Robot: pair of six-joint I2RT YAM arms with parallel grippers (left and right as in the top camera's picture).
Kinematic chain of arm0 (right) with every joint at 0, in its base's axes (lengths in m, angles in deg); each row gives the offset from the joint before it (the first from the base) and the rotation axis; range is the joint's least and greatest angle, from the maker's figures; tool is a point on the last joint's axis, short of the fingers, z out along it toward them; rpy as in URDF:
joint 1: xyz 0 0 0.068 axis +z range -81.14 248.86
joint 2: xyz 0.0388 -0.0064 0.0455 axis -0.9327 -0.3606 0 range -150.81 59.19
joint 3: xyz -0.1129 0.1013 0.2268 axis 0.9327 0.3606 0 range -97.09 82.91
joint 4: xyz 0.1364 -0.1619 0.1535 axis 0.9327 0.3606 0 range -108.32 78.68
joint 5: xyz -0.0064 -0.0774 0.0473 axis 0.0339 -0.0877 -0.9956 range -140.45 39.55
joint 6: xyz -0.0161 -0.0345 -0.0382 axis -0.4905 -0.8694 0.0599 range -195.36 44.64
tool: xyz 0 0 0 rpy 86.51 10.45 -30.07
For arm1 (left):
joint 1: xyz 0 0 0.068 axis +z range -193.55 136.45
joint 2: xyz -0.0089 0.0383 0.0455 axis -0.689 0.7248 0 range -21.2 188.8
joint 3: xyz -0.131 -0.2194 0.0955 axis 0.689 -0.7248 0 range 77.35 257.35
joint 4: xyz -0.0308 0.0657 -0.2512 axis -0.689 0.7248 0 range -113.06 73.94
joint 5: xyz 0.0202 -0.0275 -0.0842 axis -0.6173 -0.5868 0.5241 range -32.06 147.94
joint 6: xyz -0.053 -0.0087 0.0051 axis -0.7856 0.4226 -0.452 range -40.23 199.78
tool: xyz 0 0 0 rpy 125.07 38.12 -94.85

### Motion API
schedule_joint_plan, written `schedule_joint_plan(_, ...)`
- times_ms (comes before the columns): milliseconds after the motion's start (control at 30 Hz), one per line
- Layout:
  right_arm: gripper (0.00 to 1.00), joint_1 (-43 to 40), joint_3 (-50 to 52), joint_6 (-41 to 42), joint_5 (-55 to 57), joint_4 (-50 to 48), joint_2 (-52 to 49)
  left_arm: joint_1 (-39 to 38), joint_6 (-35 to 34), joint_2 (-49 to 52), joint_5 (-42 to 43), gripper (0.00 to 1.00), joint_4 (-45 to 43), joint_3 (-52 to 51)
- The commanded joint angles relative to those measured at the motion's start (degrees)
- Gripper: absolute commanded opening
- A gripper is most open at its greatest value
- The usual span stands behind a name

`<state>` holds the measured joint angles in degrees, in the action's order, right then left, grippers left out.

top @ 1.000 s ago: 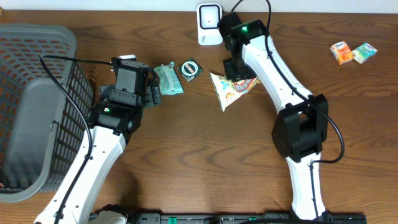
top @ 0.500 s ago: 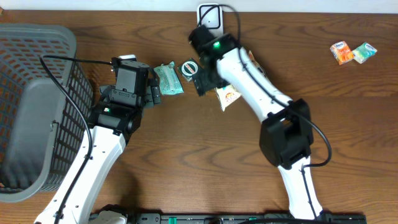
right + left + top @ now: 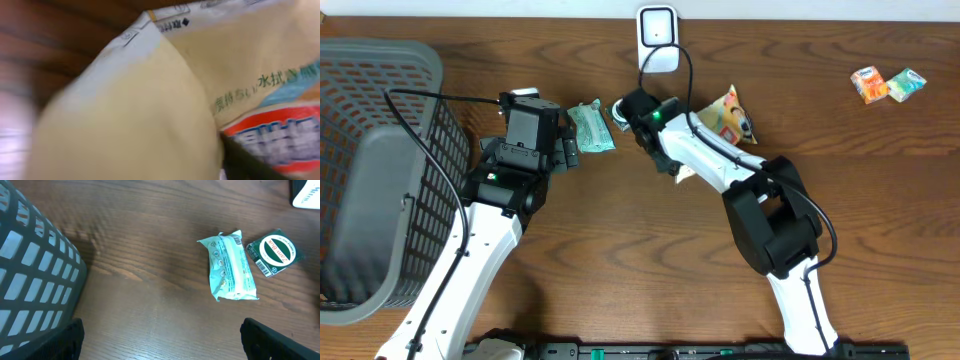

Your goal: Scan the item barcode

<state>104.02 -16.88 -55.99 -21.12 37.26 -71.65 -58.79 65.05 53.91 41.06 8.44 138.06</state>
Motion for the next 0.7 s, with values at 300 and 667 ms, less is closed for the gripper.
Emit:
schedule_joint_plan(300, 0.01, -2.84, -20.35, -5.2, -14.21, 14.97, 1.75, 0.17, 0.74, -0.39, -0.98, 0.98, 0.0, 0.2)
schedule_joint_plan(667, 0.01, -17.4, -29.51, -34.62, -81.96, 24.87, 5.05, 0.17, 0.74, -0.37, -0.98, 0.98, 0.0, 0.2)
